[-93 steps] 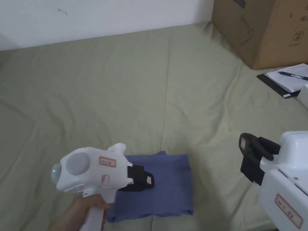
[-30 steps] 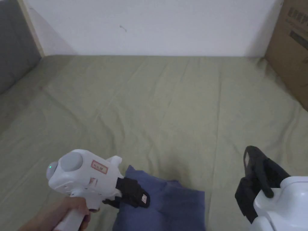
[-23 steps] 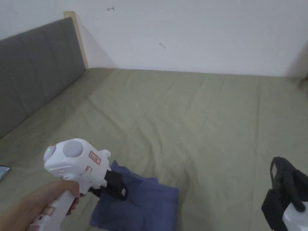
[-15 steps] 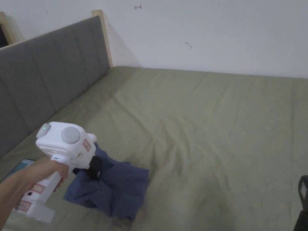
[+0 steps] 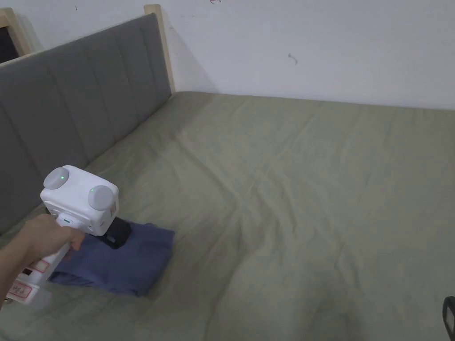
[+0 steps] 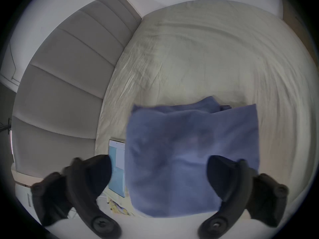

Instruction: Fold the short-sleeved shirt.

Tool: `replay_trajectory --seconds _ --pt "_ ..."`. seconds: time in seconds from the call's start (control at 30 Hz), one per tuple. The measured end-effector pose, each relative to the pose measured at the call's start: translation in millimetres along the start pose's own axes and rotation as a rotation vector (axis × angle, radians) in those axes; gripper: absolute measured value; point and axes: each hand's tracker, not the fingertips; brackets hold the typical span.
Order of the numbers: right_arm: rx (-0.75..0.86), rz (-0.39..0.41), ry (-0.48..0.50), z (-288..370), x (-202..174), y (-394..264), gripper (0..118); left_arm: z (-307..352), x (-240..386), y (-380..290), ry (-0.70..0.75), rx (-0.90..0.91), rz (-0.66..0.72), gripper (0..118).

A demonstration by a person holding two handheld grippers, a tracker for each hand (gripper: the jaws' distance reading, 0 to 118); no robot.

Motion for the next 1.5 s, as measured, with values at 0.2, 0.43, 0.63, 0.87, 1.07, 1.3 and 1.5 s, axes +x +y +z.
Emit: replay_trajectory --seconds 0.2,0.43,0.63,0.87,1.07,1.3,1.5 --pt "0.000 -0.007 0.017 7.8 7.7 -1.6 0 53.7 6.2 -17.5 -0.223 0.143 0.160 112" --pt "0.037 -0.050 -0.008 25.9 33.1 9.6 0 160.7 71.0 -68.8 -0.353 0.468 0.233 0" --pt "0.088 -0.084 -0.055 42.2 62.2 35.8 0 250.4 148.3 -115.1 -0.334 0.724 0.256 0" --pt "0.144 -0.129 -0.070 65.5 93.0 64.4 0 339.4 226.0 -155.7 -0.315 0.990 0.232 0" --pt "0.172 -0.131 -0.114 92.5 114.1 72.9 0 375.5 255.2 -171.2 -0.311 1.073 0.254 0" --pt "0.204 -0.135 -0.124 119.0 124.3 77.7 33 399.1 265.6 -191.8 -0.328 1.130 0.174 90" --pt "0.272 -0.134 -0.153 135.3 125.0 86.2 101 410.5 257.7 -203.3 -0.349 1.130 0.219 107"
